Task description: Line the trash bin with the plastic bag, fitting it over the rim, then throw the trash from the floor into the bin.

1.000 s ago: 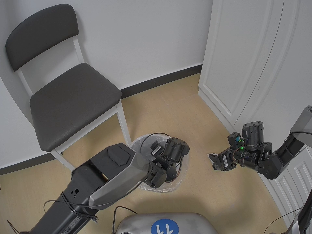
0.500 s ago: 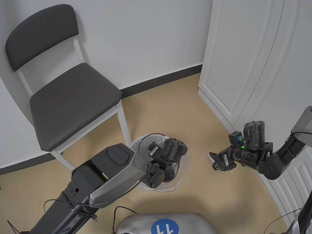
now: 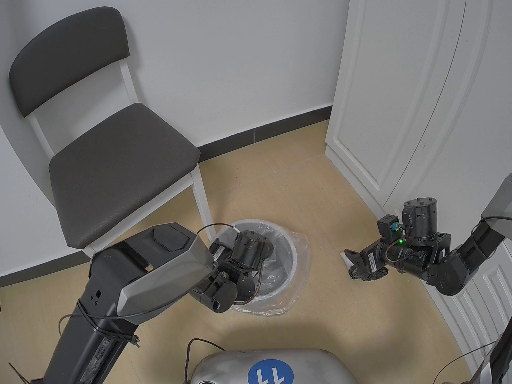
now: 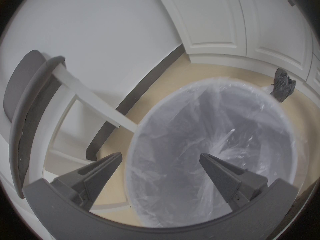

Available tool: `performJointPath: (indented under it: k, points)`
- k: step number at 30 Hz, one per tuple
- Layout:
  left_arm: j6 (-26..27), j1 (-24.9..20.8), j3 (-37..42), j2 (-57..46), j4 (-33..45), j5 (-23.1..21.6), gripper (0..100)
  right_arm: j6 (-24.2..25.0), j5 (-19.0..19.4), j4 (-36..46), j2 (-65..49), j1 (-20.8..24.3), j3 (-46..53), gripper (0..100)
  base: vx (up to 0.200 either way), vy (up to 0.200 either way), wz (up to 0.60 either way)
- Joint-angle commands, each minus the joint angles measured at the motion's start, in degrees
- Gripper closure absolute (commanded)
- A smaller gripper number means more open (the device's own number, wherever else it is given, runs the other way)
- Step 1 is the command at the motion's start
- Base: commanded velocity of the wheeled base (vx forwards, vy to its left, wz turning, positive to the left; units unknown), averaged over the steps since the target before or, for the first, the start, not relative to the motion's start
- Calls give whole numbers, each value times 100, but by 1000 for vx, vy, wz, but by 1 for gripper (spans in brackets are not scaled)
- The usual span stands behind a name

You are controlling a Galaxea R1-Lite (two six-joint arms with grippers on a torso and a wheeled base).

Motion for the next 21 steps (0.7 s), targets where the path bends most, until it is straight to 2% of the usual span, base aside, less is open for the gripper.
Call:
performJointPath:
  k: [1, 10, 21]
  points:
    - [-21, 166, 540, -129, -310, 38, 0, -5, -1, -3, -35, 5, 26, 0, 0, 0, 0]
    - [6, 113, 1701, -138, -1629, 38, 0, -14, -1, -3, -9, 14, 17, 0, 0, 0, 0]
    - [41, -54, 2316, -349, -1708, 12, 0, -76, -1, -3, -18, 14, 43, 0, 0, 0, 0]
